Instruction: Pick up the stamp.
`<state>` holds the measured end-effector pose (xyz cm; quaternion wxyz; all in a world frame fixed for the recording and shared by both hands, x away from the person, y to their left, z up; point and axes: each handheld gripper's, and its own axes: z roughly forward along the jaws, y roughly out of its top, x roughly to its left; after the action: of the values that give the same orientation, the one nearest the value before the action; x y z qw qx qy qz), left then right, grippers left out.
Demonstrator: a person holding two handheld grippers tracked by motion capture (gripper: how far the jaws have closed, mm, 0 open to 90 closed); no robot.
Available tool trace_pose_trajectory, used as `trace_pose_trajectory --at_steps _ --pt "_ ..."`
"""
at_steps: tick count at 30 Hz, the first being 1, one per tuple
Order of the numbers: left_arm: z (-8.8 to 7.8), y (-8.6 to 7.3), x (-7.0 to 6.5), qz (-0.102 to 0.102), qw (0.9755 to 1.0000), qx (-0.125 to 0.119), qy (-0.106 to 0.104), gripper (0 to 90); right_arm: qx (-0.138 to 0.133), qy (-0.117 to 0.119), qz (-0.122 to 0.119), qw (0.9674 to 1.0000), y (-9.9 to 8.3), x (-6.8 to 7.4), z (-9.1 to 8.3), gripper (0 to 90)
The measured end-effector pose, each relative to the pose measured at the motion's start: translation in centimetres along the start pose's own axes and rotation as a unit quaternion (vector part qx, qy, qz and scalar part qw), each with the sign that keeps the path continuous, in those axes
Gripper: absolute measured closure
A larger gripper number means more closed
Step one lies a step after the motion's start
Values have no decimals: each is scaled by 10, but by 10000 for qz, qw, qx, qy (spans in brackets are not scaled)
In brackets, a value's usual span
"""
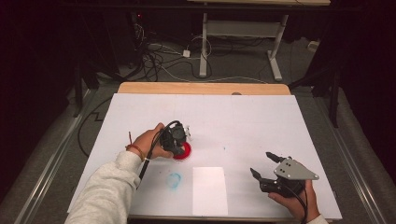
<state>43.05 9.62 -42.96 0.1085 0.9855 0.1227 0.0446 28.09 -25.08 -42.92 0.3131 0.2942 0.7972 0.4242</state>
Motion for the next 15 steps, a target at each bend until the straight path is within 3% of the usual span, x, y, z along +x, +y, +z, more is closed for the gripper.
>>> trace_pose_trajectory --at_steps 5,10,15 --pt "1 -4 1 -182 9997 -175 -65 738 38 0 -22 10000 1 1 2 269" --pt "1 -3 0 -124 9999 -101 -5 738 41 12 -24 10000 2 0 4 268" --pt "2 -4 -1 -211 9997 -155 12 738 49 20 -29 10000 2 0 6 268"
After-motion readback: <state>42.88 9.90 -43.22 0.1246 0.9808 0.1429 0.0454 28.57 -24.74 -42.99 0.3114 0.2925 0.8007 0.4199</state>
